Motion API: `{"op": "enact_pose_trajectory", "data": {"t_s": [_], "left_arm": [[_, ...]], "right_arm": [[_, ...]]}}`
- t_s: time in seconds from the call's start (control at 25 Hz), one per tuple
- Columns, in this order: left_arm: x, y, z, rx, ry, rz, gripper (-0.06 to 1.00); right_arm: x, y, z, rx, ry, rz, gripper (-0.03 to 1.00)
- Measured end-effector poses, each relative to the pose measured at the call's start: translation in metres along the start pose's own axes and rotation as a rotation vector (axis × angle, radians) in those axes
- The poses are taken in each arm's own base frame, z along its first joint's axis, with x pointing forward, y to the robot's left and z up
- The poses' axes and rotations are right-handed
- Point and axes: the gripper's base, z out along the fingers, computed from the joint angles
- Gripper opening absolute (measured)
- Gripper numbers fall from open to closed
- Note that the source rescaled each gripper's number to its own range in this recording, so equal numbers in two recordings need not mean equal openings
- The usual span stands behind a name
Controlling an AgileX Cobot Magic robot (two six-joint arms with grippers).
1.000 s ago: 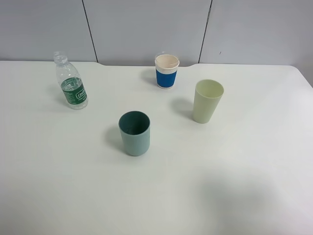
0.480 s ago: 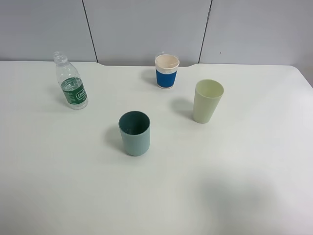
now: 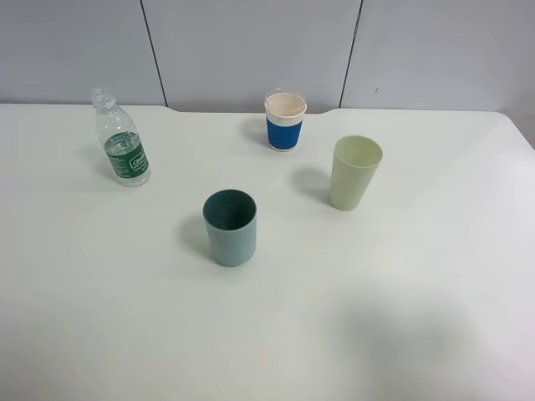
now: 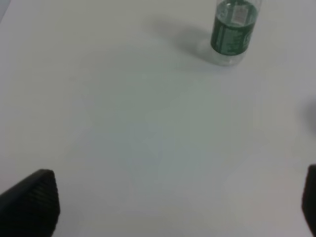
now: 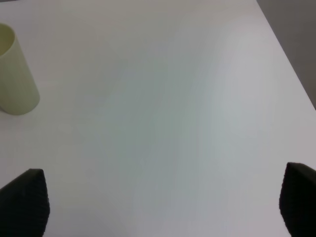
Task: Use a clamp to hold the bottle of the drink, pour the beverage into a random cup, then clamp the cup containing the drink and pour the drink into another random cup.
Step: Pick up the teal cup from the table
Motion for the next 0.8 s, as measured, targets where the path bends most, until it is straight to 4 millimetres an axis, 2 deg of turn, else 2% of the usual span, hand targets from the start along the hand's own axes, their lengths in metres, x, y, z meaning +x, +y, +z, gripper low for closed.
{"op": "enact_pose_trajectory", "data": {"t_s": [0.8], "left_arm": [[0.0000, 0.0000, 0.0000, 0.000, 0.000, 0.002, 1.00]], "right_arm": [[0.0001, -0.0004, -0.0001, -0.063, -0.002, -0.033, 0.77]]}}
